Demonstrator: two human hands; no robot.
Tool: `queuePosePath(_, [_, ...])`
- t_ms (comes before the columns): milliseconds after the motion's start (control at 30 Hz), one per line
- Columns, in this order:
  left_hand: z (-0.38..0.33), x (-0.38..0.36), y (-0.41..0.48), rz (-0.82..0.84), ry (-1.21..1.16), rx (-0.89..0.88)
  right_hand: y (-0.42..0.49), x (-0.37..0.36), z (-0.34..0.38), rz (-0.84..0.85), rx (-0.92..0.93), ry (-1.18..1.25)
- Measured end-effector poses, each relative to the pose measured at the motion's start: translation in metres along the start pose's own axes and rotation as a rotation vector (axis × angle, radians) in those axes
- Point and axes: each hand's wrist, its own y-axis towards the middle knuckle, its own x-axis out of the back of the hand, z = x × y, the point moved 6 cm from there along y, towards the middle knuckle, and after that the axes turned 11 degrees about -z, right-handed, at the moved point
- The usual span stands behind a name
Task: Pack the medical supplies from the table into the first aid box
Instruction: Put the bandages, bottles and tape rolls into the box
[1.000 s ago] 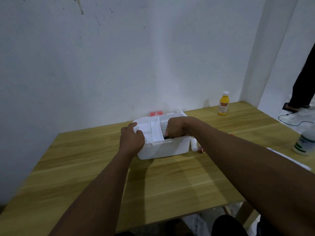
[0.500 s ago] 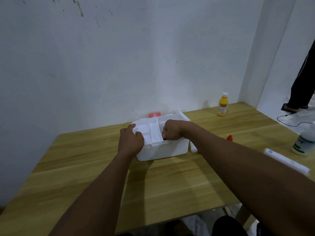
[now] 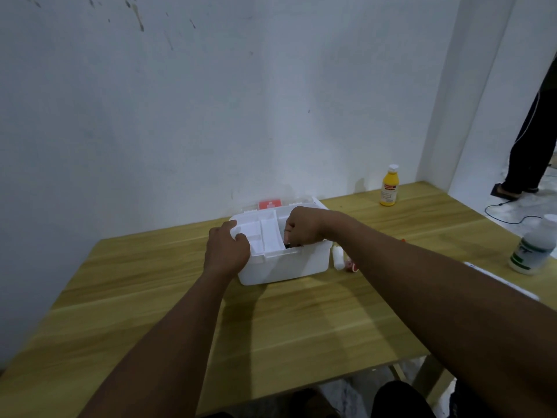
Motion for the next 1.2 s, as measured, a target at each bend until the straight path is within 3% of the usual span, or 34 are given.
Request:
queuePosePath(167, [0.001, 0.004, 0.002, -0.016, -0.012, -0.002, -0.017, 0.029, -0.007, -0.019, -0.043, 0.202])
queuePosePath(400, [-0.001, 0.003, -0.001, -0.033, -0.012, 0.016, -0.021, 0.007, 0.011, 0.026, 0.041, -0.024])
queuePosePath(1000, [0.002, -0.002, 0.002, -0.024, 0.028, 0.011, -0.001, -0.004, 0.002, 0.046, -0.017, -0.024])
queuePosePath(1200, [0.0, -0.002, 0.002, -0.011, 0.048, 0.002, -0.006, 0.007, -0.002, 0.0, -0.047, 0.076])
